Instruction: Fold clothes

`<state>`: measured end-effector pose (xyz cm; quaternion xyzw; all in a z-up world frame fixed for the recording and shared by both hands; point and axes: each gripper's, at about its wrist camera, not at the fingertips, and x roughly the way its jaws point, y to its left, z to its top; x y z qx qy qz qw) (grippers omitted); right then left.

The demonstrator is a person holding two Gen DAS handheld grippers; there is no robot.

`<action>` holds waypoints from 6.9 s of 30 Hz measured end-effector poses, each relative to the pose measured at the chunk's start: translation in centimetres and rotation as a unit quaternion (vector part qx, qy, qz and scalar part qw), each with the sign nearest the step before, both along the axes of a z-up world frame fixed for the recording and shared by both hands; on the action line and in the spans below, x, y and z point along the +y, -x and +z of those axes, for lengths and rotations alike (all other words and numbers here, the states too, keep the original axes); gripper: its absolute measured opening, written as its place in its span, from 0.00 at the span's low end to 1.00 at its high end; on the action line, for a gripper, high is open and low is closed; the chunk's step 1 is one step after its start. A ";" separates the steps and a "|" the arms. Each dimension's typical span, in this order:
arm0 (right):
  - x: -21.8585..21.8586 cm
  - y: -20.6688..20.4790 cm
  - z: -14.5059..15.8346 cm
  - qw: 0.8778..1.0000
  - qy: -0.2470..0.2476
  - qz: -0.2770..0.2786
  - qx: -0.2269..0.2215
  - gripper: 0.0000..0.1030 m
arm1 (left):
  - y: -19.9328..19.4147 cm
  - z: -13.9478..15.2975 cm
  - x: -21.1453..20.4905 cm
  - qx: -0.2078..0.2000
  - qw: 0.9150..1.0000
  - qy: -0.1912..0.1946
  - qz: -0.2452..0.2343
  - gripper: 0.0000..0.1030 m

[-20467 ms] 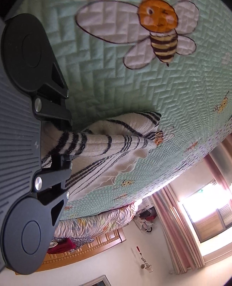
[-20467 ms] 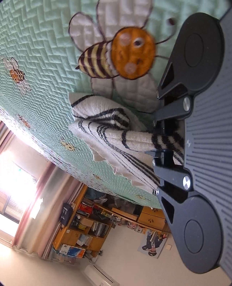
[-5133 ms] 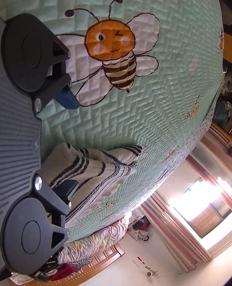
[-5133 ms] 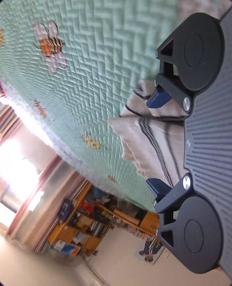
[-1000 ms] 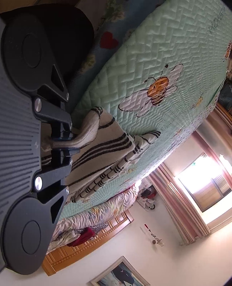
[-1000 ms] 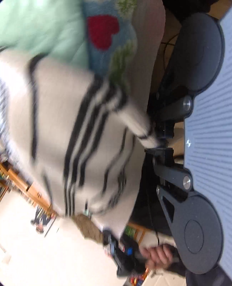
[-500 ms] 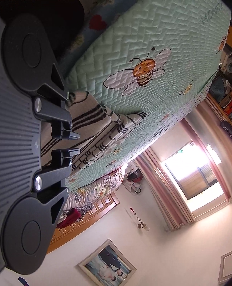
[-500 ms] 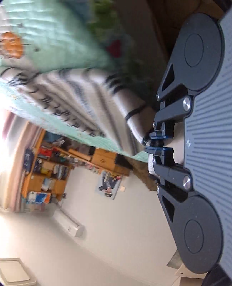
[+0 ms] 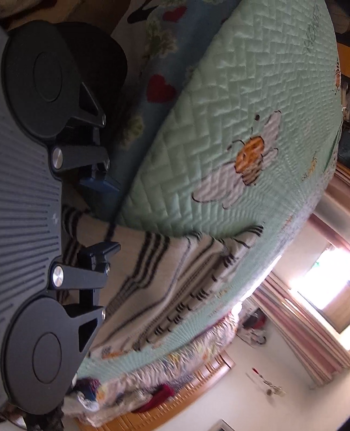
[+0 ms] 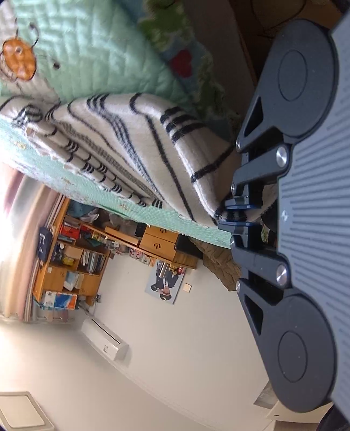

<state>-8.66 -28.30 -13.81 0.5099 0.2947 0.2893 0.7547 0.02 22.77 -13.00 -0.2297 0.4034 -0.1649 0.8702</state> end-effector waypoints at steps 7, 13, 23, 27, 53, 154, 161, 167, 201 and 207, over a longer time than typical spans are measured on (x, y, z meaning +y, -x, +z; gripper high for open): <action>-0.6 0.1 -0.7 1.000 -0.020 -0.014 0.014 0.09 | -1.0 -2.9 -1.4 0.047 0.993 -0.068 -0.085 0.65; 0.0 -0.7 -0.9 1.000 -0.025 -0.006 0.018 0.10 | -2.1 -4.2 -0.8 0.054 0.990 -0.001 -0.131 0.70; -0.6 0.5 -0.9 0.998 -0.050 -0.022 0.027 0.10 | 0.5 -2.7 -0.7 0.029 0.984 0.095 -0.150 0.08; -1.1 1.5 -1.8 0.996 -0.061 -0.030 0.060 0.10 | 2.2 -2.8 1.9 0.007 0.976 0.205 -0.078 0.07; -0.3 -3.5 -2.4 0.965 0.239 0.019 0.105 0.79 | -1.6 -2.0 5.2 0.010 0.997 0.073 -0.014 0.43; 2.4 -9.4 -8.5 0.929 0.330 0.101 0.132 0.71 | 0.1 -1.4 -0.1 0.030 0.982 0.019 -0.184 0.40; 3.6 -10.3 -11.8 0.923 0.360 0.127 0.046 0.71 | -1.0 -1.6 -3.4 0.024 0.973 -0.087 -0.213 0.74; 4.4 -11.3 -13.2 0.932 0.304 0.174 0.093 0.08 | -1.6 -3.7 -5.5 0.045 0.967 -0.094 -0.234 0.48; -5.3 7.8 1.2 0.992 -0.025 -0.075 0.098 0.05 | 5.7 -2.3 5.7 -0.005 0.977 0.197 -0.081 0.07; -4.2 7.0 0.3 0.992 -0.036 -0.071 0.101 0.05 | 3.6 -2.3 4.2 0.032 0.987 0.139 -0.068 0.30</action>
